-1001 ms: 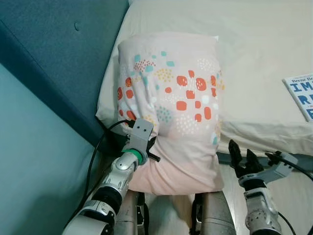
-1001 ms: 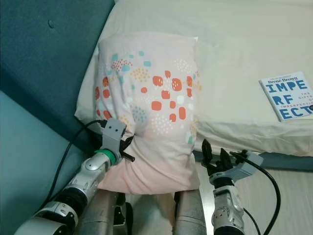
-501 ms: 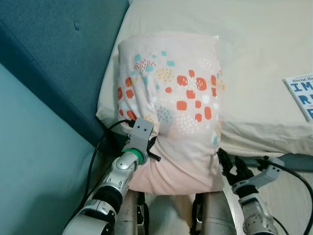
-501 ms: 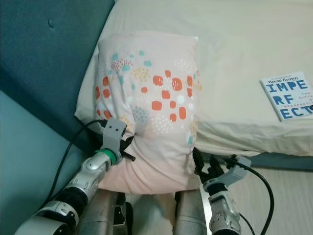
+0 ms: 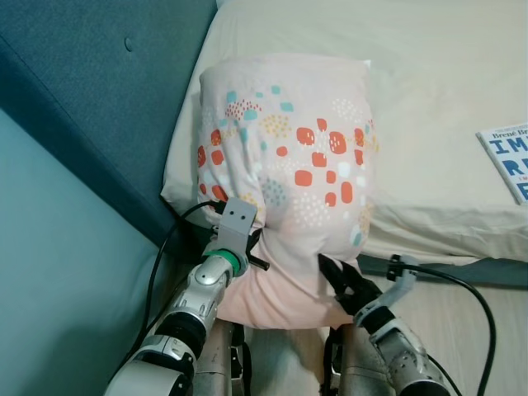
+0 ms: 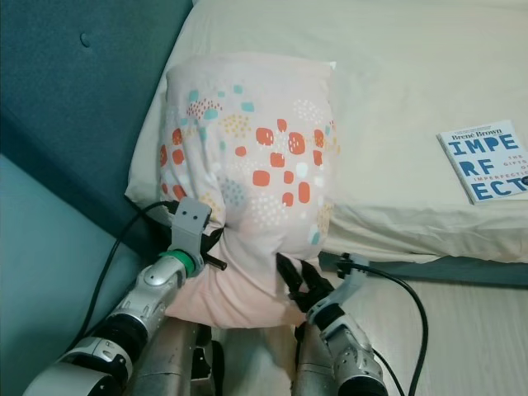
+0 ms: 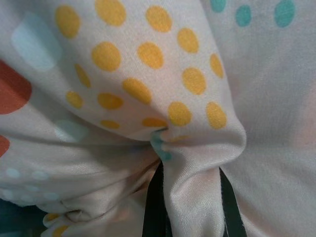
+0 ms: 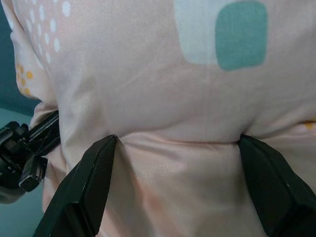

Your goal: Clean up the room

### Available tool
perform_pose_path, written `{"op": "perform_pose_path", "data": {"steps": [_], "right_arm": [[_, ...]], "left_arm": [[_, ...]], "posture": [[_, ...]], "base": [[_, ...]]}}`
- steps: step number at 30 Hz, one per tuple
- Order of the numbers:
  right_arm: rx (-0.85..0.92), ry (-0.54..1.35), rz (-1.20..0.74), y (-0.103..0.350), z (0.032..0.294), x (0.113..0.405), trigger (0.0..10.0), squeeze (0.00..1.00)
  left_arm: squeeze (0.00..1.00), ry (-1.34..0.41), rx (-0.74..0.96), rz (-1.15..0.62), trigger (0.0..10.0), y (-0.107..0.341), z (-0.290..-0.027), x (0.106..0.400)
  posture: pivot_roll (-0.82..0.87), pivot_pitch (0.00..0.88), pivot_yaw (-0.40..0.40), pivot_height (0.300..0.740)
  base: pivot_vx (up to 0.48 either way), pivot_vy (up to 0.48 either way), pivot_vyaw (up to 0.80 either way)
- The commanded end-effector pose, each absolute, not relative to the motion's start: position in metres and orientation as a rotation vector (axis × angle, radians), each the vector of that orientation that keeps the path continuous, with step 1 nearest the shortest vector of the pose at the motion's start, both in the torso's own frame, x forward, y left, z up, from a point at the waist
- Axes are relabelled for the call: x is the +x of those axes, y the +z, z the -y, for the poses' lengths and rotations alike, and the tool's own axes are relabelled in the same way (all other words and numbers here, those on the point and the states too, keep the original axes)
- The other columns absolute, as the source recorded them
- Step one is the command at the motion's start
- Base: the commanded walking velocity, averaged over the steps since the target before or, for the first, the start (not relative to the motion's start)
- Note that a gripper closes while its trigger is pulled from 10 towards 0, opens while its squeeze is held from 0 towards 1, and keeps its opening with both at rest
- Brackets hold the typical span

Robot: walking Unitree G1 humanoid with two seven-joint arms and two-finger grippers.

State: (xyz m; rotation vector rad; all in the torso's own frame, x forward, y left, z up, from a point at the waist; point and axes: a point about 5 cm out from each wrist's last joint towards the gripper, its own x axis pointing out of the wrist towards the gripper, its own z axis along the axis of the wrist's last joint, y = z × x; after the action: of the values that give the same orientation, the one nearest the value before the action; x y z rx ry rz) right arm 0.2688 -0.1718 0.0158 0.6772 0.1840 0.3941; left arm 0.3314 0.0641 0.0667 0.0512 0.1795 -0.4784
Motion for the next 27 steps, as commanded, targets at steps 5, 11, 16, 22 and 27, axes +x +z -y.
{"op": "perform_pose_path", "data": {"steps": [5, 11, 16, 22, 27], "right_arm": [[0.626, 0.435, -0.236, 0.010, 0.157, 0.270, 10.0, 0.00], [0.509, 0.311, -0.224, 0.012, 0.169, 0.276, 10.0, 0.00], [0.292, -0.036, -0.132, 0.017, 0.217, 0.268, 10.0, 0.00], [0.313, -0.227, -0.060, 0.015, 0.256, 0.246, 10.0, 0.00], [0.370, -0.186, -0.083, 0.010, 0.254, 0.246, 10.0, 0.00]], "left_arm": [[0.00, -0.507, 0.038, -0.189, 10.0, 0.066, -0.055, 0.330], [0.00, -0.512, 0.034, -0.189, 10.0, 0.066, -0.053, 0.329], [0.00, -0.508, 0.028, -0.187, 10.0, 0.067, -0.054, 0.330], [0.00, -0.518, 0.030, -0.187, 10.0, 0.068, -0.055, 0.331], [0.00, -0.524, 0.036, -0.183, 10.0, 0.070, -0.056, 0.332]], "posture": [[0.04, 0.192, 0.136, 0.631], [0.04, 0.196, 0.129, 0.631], [0.05, 0.209, 0.135, 0.631], [0.08, 0.235, 0.160, 0.631], [0.11, 0.252, 0.173, 0.631]], "base": [[0.000, 0.000, 0.00], [0.000, 0.000, 0.00], [0.000, 0.000, 0.00], [0.000, 0.000, 0.00], [0.000, 0.000, 0.00]]}}
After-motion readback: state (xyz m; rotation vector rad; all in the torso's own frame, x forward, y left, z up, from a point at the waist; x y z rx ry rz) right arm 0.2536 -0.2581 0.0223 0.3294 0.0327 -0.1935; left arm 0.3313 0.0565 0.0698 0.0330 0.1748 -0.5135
